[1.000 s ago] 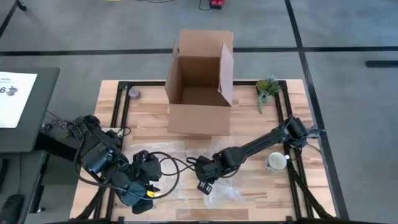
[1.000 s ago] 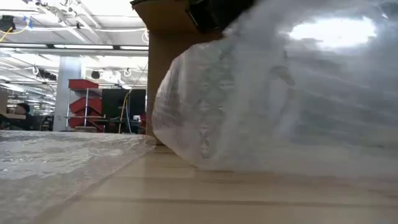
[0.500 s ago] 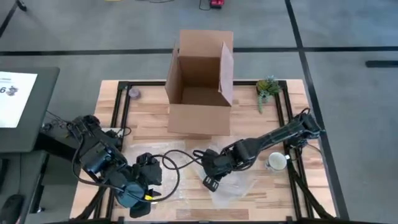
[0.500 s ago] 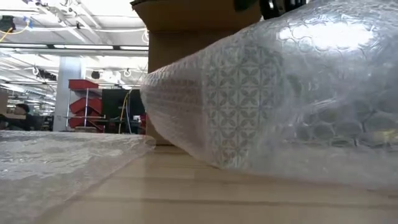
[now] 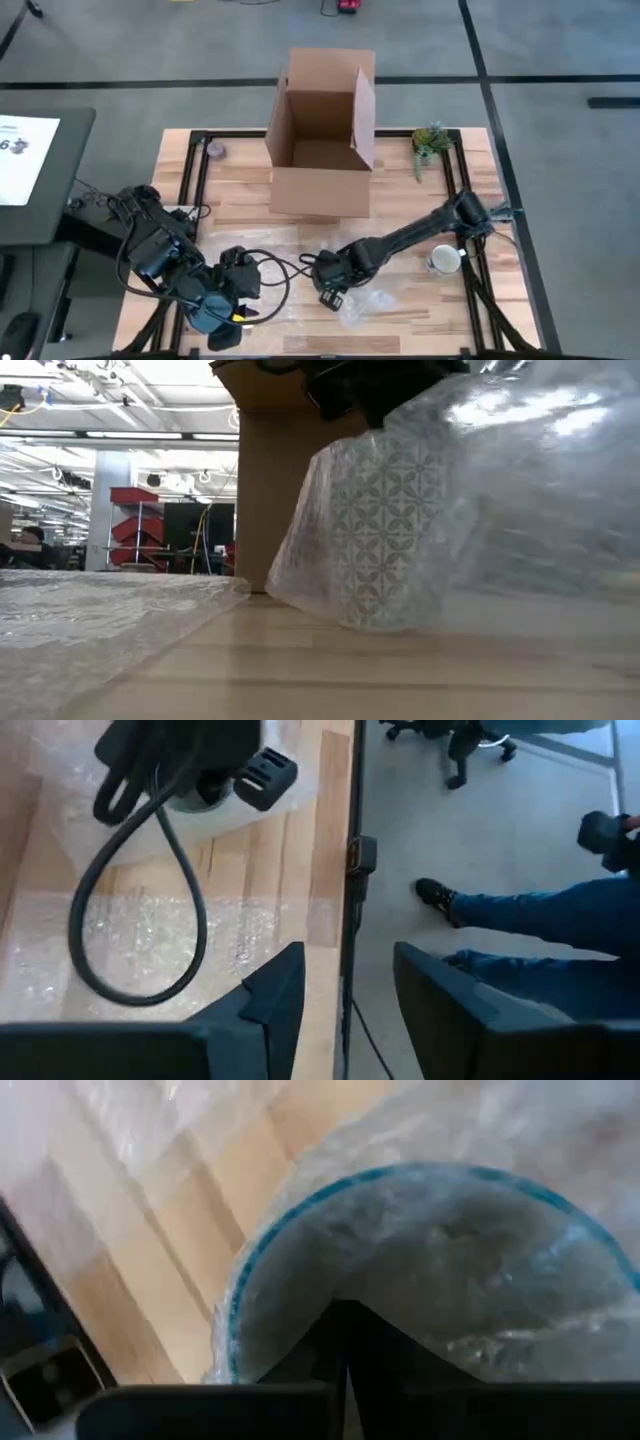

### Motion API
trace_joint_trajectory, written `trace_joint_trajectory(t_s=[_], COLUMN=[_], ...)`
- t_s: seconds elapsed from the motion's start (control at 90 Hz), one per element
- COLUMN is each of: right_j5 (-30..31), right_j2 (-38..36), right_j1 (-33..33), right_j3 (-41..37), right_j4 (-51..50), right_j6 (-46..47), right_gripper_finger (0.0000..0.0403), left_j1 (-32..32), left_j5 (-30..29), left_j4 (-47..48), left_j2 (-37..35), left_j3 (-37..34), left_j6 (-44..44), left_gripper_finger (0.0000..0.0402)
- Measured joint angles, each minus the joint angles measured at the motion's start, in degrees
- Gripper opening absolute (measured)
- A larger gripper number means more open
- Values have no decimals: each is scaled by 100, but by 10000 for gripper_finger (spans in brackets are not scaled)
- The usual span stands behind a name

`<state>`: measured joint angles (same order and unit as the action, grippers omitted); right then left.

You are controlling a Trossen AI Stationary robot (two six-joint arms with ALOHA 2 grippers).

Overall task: Wrap mug
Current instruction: Wrap the blue patterned mug with the right transparent bubble wrap

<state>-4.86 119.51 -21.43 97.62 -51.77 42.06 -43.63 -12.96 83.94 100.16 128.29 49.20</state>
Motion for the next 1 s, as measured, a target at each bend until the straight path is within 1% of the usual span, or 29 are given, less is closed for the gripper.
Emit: trace_joint_trajectory(t_s=[0.1,0.178,0.3,0.522,0.644,0.867,1.0], right_j5=[-500,-582,-556,70,414,470,470], right_j2=[-115,-263,-611,-973,-891,-490,-460], right_j1=[-103,-190,-240,-263,-211,83,273], right_j3=[-23,-34,-32,-27,-23,-23,-23], right_j4=[-148,-388,-681,-636,-615,-330,-161], right_j6=[-1205,-1544,-1297,-614,-410,-408,-283], right_gripper_finger=[0,0,0,0,0,0,0], left_j1=[-25,-25,-23,10,31,39,39], left_j5=[46,53,47,36,-40,-76,-81], left_j4=[-215,-319,-378,-365,-336,-97,-88], left_j2=[0,0,0,0,0,0,0], left_j3=[0,0,0,0,0,0,0], left_j6=[-14,-71,-132,-291,-357,-273,-238], left_gripper_finger=[133,133,133,133,134,133,133])
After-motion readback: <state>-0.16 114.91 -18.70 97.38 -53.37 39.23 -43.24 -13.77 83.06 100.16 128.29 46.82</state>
